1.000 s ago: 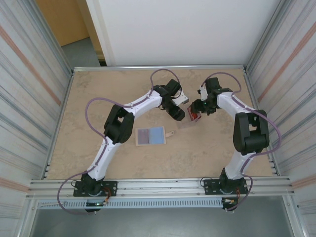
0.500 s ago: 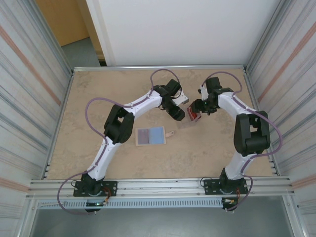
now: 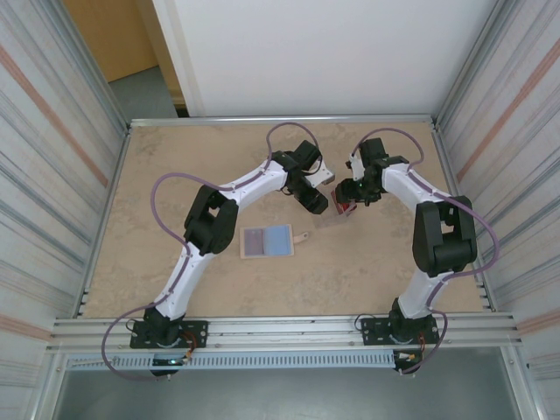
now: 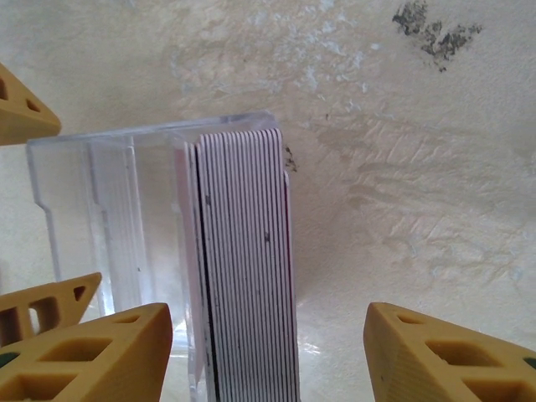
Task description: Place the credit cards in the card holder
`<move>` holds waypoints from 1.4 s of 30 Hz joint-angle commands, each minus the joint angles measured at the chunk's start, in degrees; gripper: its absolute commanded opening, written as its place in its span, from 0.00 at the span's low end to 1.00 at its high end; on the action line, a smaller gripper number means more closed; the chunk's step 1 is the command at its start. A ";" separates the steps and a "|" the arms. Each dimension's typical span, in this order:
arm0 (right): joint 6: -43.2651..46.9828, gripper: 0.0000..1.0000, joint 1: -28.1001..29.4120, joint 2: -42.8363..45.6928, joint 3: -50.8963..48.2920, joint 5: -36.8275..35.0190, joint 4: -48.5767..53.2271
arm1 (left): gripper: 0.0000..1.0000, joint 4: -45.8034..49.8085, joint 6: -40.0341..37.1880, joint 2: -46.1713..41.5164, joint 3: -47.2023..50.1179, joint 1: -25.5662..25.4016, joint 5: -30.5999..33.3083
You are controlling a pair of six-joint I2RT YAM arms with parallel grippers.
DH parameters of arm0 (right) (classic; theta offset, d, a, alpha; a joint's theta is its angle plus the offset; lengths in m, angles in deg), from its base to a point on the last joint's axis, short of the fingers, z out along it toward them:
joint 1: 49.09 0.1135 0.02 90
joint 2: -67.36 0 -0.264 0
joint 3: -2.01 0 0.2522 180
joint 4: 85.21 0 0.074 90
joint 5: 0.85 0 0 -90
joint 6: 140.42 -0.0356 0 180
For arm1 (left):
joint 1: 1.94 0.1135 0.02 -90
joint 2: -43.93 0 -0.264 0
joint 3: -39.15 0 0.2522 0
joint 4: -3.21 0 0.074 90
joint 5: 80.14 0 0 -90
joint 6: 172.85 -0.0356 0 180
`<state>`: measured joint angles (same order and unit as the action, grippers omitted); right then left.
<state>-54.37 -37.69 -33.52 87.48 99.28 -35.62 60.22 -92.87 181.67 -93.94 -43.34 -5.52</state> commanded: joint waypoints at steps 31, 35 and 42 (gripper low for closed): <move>1.69 0.58 -0.32 3.16 0.28 -4.72 2.57 | 0.72 2.94 -1.18 0.05 2.17 -0.47 1.68; 1.84 0.54 -0.32 3.21 0.43 -4.49 2.66 | 0.72 2.99 -1.16 0.04 2.08 -0.52 1.73; 2.07 0.49 -0.30 3.62 0.72 -4.02 3.00 | 0.72 2.95 -1.14 0.17 2.08 -0.52 1.75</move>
<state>-53.80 -37.73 -32.01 87.46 96.46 -34.72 59.93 -92.89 181.64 -93.72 -43.43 -5.50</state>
